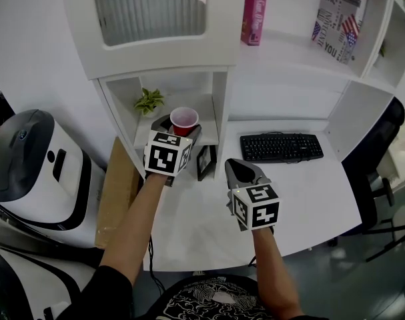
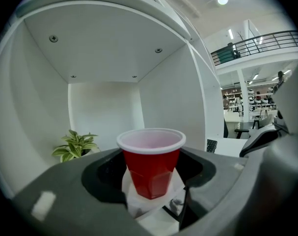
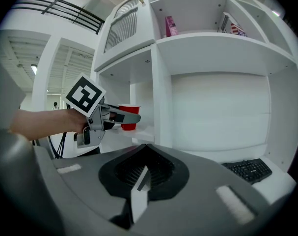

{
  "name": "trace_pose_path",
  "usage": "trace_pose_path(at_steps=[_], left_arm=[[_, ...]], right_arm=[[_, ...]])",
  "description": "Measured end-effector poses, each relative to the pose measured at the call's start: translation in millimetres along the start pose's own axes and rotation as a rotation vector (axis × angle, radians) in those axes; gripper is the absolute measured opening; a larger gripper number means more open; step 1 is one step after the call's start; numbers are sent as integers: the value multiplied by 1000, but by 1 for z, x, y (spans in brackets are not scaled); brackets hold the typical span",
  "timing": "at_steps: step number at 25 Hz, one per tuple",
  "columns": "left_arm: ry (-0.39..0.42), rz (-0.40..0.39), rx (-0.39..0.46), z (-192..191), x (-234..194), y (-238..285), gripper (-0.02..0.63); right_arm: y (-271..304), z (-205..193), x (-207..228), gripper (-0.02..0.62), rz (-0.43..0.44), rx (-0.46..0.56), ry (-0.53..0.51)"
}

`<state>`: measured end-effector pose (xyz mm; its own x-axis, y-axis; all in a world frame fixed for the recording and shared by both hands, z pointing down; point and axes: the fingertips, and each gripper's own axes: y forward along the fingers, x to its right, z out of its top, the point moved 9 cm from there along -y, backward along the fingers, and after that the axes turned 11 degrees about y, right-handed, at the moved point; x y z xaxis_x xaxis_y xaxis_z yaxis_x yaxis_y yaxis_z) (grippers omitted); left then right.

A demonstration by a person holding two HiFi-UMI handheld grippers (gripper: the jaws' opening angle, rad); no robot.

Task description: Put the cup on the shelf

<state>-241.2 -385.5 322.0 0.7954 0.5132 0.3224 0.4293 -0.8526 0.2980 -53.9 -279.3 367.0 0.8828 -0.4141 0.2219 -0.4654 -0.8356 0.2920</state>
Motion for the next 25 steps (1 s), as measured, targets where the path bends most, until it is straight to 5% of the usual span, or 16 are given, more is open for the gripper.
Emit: trace_pose_path(at_steps=[25], left_arm=[[-57,25,-22,-13,11,-37,326]], right_arm=[[-16,0,0,23,29,0,5]])
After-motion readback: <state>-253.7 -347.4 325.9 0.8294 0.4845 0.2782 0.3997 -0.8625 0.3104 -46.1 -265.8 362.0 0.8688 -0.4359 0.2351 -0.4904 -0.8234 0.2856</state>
